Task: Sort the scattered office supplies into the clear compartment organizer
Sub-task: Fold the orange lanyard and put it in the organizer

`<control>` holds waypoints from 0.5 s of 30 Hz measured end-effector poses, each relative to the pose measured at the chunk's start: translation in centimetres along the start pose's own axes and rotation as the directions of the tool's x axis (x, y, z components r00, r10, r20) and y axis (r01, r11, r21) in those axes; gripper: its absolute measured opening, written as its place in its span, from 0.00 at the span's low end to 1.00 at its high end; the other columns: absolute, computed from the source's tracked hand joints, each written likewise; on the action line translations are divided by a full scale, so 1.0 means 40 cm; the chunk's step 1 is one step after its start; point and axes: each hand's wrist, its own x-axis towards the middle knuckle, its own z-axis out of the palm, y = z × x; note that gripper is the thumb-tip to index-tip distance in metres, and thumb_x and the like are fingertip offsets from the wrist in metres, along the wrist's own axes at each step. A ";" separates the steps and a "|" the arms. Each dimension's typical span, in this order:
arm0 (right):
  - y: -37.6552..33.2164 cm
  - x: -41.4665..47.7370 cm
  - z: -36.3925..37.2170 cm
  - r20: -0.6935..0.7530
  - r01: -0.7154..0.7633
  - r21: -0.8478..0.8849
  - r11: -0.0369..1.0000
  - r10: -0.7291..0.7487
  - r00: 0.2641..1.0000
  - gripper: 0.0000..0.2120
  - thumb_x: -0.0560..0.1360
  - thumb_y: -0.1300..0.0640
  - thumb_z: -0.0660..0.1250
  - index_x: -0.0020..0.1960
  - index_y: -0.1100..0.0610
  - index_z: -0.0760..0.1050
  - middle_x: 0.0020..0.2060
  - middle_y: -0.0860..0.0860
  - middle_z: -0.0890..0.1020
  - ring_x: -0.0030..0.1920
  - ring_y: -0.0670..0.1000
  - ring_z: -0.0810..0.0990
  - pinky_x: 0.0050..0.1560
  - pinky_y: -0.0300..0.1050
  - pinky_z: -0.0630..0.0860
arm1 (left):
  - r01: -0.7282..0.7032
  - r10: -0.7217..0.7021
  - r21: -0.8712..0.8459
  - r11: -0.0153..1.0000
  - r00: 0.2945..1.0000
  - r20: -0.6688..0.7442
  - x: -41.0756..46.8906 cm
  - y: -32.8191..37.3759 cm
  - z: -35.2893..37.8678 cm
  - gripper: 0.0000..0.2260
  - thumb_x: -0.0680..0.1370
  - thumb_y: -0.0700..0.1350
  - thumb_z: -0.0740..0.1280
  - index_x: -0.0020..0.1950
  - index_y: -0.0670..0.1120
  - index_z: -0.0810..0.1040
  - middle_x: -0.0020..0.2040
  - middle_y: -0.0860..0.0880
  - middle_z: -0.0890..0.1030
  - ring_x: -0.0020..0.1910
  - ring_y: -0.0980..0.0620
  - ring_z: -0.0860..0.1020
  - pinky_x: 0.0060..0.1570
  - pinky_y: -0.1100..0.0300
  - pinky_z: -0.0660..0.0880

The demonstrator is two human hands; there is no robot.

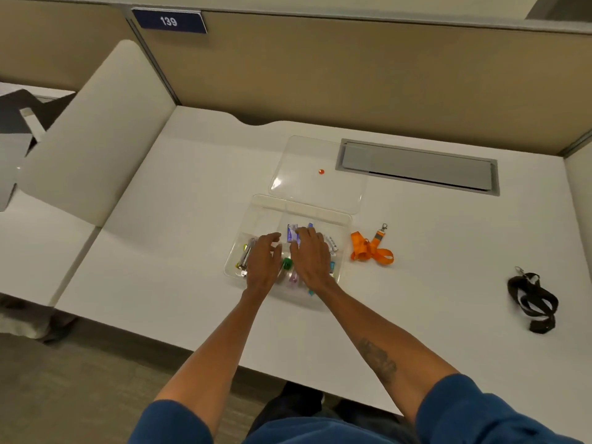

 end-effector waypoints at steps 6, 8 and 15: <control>0.178 0.007 -0.125 -0.149 -0.125 0.080 0.989 0.136 0.979 0.14 0.75 0.59 0.62 0.61 0.57 0.74 0.56 0.54 0.78 0.56 0.56 0.75 0.53 0.51 0.74 | -0.098 0.103 -0.058 0.993 0.991 0.086 -0.004 0.131 0.141 0.12 0.81 0.42 0.61 0.63 0.45 0.76 0.59 0.48 0.80 0.53 0.51 0.79 0.54 0.56 0.76; 0.240 0.004 -0.162 -0.163 -0.178 0.102 0.979 0.193 0.968 0.15 0.75 0.60 0.63 0.61 0.58 0.74 0.57 0.55 0.77 0.57 0.56 0.74 0.54 0.52 0.73 | -0.117 0.125 -0.075 0.990 0.984 0.126 -0.009 0.171 0.187 0.13 0.80 0.41 0.62 0.64 0.46 0.75 0.59 0.49 0.79 0.53 0.52 0.78 0.55 0.55 0.77; 0.422 0.006 -0.242 -0.028 -0.392 0.189 0.901 0.404 0.914 0.19 0.72 0.59 0.65 0.63 0.54 0.72 0.61 0.52 0.75 0.61 0.56 0.71 0.58 0.53 0.71 | -0.177 0.189 -0.067 0.982 0.940 0.285 -0.027 0.282 0.320 0.18 0.80 0.46 0.62 0.70 0.47 0.71 0.67 0.47 0.75 0.63 0.48 0.75 0.64 0.48 0.71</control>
